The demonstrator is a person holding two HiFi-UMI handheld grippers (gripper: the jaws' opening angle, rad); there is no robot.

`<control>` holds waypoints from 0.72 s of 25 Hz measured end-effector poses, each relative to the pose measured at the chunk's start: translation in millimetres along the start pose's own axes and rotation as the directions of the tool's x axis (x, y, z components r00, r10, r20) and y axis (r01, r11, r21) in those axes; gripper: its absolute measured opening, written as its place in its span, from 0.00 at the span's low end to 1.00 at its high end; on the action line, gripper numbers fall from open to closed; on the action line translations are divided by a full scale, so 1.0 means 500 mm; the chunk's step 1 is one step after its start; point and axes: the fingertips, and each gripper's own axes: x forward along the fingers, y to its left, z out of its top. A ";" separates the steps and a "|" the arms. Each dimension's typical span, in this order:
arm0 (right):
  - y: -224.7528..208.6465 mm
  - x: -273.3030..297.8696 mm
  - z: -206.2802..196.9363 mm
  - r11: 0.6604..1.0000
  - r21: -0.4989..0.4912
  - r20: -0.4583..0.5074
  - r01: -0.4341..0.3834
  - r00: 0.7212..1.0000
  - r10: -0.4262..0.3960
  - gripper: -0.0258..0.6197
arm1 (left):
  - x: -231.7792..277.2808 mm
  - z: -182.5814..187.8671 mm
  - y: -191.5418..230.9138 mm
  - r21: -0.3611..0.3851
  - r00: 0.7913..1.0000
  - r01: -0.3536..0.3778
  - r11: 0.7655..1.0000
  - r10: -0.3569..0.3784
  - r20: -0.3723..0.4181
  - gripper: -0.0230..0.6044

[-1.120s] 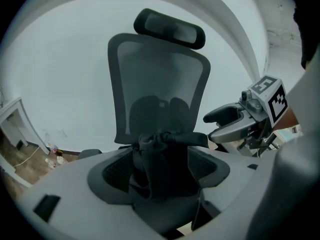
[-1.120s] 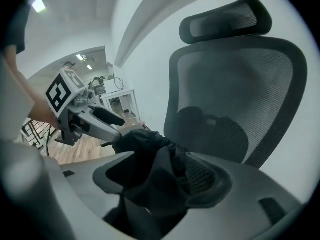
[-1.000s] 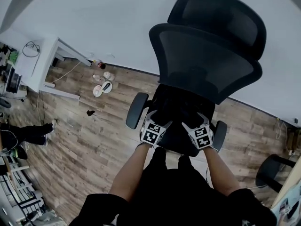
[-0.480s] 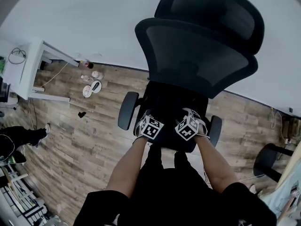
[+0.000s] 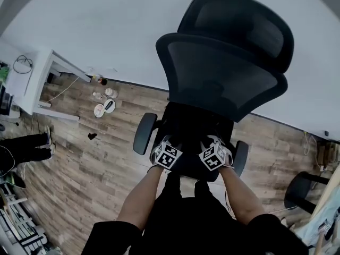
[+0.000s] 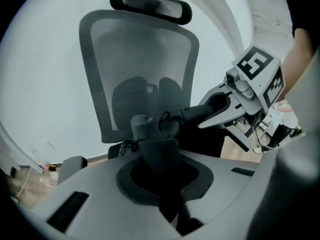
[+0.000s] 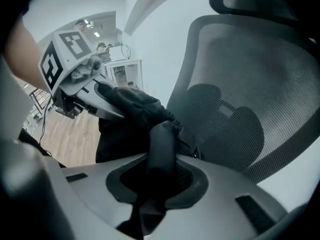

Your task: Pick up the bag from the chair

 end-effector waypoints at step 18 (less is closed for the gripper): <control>-0.089 -0.259 0.155 0.966 0.259 0.440 0.019 0.888 -0.135 0.14 | -0.245 0.252 -0.023 -0.046 0.911 0.045 0.998 -0.022 0.412 0.11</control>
